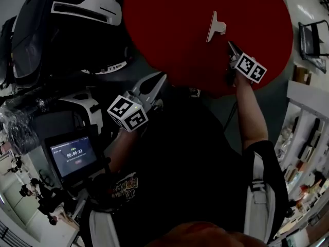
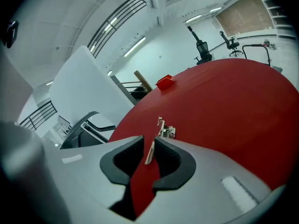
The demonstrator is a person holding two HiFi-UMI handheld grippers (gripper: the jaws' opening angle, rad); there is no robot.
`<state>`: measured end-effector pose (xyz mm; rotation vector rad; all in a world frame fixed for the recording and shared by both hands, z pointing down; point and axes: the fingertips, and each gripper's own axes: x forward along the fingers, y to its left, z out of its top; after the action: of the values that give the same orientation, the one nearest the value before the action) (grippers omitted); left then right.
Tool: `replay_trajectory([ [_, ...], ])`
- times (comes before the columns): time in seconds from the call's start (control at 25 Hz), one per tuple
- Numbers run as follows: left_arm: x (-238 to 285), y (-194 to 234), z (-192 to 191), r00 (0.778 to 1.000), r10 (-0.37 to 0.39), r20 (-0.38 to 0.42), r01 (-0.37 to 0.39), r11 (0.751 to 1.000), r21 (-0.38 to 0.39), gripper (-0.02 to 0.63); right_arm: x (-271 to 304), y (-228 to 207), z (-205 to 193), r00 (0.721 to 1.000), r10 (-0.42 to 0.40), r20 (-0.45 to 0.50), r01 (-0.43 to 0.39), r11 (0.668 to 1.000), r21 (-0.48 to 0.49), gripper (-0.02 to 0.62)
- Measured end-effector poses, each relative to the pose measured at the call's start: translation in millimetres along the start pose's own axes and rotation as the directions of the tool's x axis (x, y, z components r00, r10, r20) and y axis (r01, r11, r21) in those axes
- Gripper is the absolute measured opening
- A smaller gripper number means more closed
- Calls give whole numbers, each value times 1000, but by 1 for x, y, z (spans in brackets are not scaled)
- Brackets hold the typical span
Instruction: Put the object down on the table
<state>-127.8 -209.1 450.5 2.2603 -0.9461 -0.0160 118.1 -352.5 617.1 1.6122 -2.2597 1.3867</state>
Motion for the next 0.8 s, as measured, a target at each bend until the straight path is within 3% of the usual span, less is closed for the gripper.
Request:
replay_trajectory([
  [0.16,15,9,-12,995,95,6,-94,995,-44,11,46,-33,20,999,12,-46,-11,1000,15,74],
  [0.4,10,25,-12,980,192,54,-185,976,-114,11,95,-32,16,986,47,-162,-43,999,32,94],
  [0.8,-4,42,-14,959,264,100,-243,953,-182,11,119,-30,8,973,93,-213,-58,985,164,28],
])
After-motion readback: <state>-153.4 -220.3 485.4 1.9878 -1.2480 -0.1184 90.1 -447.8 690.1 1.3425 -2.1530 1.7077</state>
